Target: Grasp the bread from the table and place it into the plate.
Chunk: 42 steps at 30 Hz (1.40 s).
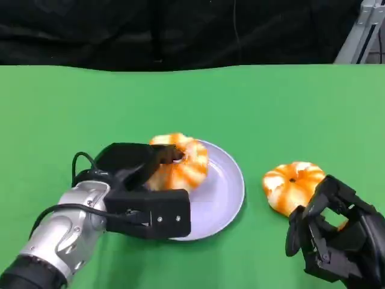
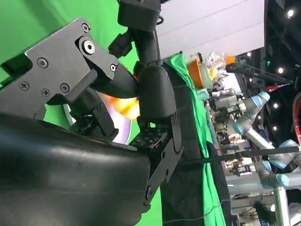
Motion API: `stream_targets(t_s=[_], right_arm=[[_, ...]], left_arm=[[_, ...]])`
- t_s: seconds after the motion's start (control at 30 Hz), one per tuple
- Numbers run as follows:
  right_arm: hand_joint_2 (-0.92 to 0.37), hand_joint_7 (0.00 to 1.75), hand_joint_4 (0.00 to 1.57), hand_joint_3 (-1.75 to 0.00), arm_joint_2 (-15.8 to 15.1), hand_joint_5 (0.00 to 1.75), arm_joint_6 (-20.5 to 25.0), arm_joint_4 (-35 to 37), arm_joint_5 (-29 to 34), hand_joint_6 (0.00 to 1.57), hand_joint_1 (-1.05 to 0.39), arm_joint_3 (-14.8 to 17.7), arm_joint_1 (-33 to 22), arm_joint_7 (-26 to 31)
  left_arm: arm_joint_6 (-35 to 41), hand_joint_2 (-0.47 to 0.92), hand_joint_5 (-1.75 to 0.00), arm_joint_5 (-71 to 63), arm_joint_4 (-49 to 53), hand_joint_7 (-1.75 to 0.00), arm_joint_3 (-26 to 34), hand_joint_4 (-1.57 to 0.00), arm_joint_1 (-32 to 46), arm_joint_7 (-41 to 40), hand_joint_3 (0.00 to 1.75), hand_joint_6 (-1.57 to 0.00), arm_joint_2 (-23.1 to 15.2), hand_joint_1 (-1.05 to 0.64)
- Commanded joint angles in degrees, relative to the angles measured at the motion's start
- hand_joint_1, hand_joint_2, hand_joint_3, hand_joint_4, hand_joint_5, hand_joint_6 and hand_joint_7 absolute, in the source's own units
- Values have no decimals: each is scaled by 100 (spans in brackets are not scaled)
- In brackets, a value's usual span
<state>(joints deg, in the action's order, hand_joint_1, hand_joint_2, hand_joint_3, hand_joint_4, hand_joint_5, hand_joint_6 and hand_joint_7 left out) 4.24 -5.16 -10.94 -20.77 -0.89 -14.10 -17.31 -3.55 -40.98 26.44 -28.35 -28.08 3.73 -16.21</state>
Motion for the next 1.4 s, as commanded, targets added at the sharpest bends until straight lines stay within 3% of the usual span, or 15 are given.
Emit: stream_targets(t_s=[0.03,0.47,0.73,1.0,1.2,1.4], right_arm=[[-45,164,87,-130,-42,175,-45,-91,36,69,-15,25,-35,58],[-43,165,87,-131,-62,175,-8,-124,13,69,-15,10,-41,57],[-43,166,87,-130,-79,175,-61,-79,36,68,-15,38,-20,44],[-44,167,87,-131,-58,175,-59,-93,23,67,-16,18,-19,53],[-44,166,88,-130,-72,175,5,-56,-51,68,-16,51,17,29],[-45,164,88,-129,-79,175,-53,-9,12,68,-15,46,34,36]], left_arm=[[-144,92,0,40,30,0,-43,0,0,270,51,-21,-163,-100],[-111,92,0,921,-309,-1,428,0,185,990,57,-16,-176,-105],[66,92,-8,1524,-440,-5,731,-28,218,1406,55,-40,-88,-97],[413,92,0,2233,-993,-1,972,-18,137,2452,60,-27,-282,-105],[974,92,-1,2288,-1537,-8,981,-15,-97,3109,68,-51,-515,-105],[692,92,-3,1617,-1841,-9,819,-25,-76,2521,75,-85,-597,-105]])
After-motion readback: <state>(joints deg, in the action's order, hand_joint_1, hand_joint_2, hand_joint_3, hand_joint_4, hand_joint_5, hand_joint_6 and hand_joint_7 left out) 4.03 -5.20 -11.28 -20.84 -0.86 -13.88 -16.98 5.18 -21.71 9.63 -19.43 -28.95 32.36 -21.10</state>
